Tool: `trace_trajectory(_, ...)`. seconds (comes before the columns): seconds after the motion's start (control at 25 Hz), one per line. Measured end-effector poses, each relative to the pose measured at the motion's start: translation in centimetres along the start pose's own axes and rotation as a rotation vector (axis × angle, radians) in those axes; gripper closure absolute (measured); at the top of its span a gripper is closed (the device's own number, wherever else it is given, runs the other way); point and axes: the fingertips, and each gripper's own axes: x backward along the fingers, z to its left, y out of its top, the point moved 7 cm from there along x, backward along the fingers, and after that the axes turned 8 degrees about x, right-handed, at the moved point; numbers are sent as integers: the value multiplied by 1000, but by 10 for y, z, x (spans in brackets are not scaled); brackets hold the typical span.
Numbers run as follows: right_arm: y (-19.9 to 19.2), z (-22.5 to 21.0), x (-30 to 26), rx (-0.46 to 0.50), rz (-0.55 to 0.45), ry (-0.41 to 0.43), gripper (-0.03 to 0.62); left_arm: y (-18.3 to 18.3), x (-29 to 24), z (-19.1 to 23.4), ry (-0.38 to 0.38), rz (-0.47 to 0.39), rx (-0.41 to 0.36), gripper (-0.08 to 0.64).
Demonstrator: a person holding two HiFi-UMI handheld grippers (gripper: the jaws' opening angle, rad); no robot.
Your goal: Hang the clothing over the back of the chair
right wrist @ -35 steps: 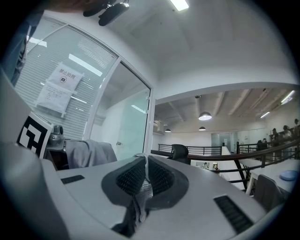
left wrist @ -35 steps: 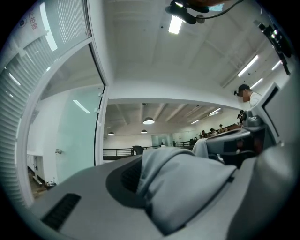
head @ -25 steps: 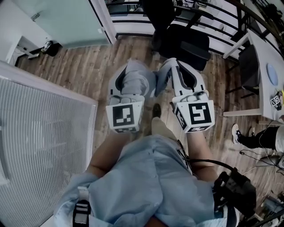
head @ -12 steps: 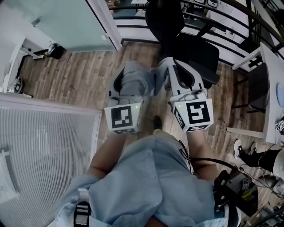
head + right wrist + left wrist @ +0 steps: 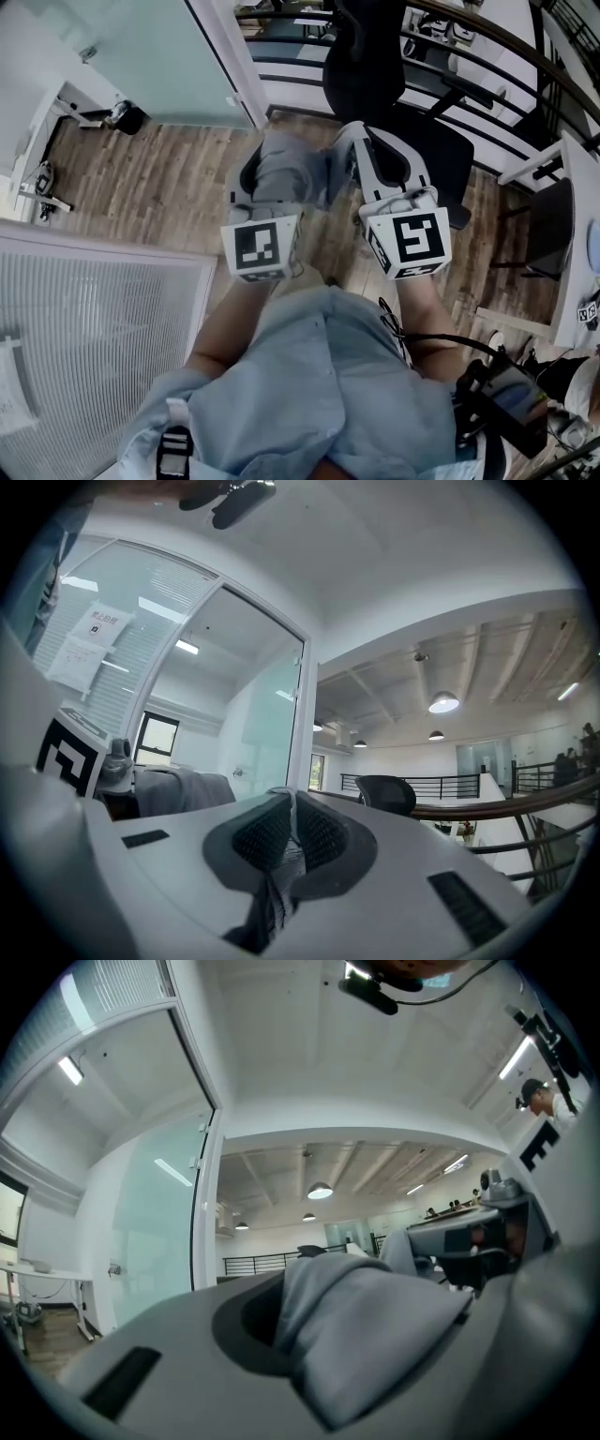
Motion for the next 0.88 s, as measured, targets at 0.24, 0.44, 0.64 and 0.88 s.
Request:
trace_trajectory(0.24,-11,-4,-46,13,17,17,575,-11,-38,26,-10,-5,-10,526)
trace_trajectory(0.44,-15,-14,-91,27,19,19,575,-19,-84,48,-21,-4,19,526)
trace_trajectory(0.64,-21,-21,-142,32,37,5,575,-19,-131,80,-43,-5,9,526)
trace_trajectory(0.88,-9,-30,-192,50,25,-12,575,-6,-180,109,-56,-28,46,526)
